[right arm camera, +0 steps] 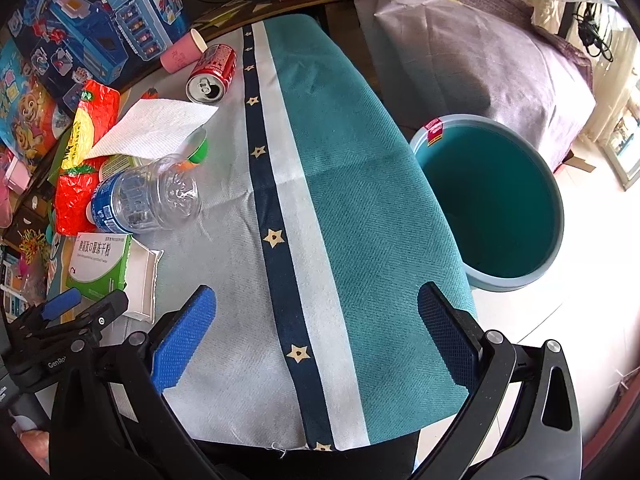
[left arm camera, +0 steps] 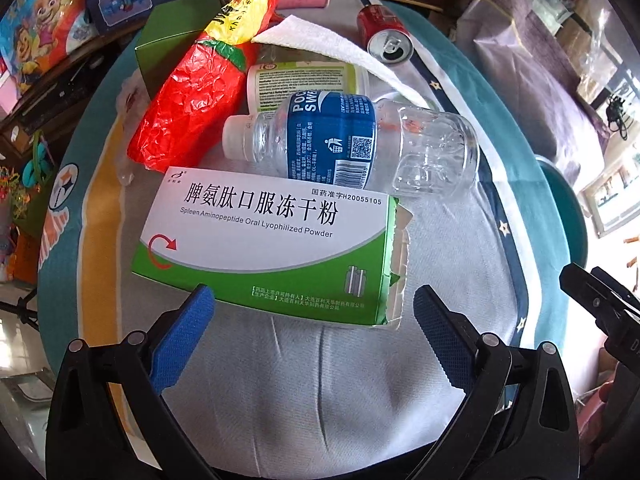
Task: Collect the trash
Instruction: 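Move the right tool toward the Pocari Sweat bottle while the left tool approaches the green-and-white medicine box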
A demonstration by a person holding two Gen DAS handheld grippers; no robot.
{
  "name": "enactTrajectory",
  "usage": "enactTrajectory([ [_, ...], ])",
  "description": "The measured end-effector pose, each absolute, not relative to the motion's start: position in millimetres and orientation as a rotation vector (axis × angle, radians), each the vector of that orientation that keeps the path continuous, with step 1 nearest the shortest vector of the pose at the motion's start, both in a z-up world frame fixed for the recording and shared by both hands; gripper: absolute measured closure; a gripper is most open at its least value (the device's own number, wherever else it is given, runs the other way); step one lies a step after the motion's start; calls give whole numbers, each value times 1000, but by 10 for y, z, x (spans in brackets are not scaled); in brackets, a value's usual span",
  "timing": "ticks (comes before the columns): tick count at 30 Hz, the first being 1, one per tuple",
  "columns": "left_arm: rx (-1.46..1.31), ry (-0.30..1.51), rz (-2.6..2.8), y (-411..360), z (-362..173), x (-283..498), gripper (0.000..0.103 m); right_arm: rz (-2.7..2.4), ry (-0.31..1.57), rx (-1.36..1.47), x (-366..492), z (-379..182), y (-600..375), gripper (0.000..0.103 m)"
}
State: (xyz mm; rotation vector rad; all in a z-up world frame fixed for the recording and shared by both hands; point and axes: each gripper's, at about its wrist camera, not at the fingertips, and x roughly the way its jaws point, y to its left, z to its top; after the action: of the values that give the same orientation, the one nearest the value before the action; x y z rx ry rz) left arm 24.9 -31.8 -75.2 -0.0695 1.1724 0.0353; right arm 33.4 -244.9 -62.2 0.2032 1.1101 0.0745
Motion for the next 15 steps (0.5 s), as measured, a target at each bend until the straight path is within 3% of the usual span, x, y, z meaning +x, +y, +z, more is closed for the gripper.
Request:
enactTrajectory([
  [6, -14, 1179, 63, -332, -781, 221, 4, 104, 1124, 184, 399, -629, -2318, 6],
  [15, -162, 1198, 146, 230, -791, 69, 3, 145, 1118, 121, 414, -564, -2061, 6],
])
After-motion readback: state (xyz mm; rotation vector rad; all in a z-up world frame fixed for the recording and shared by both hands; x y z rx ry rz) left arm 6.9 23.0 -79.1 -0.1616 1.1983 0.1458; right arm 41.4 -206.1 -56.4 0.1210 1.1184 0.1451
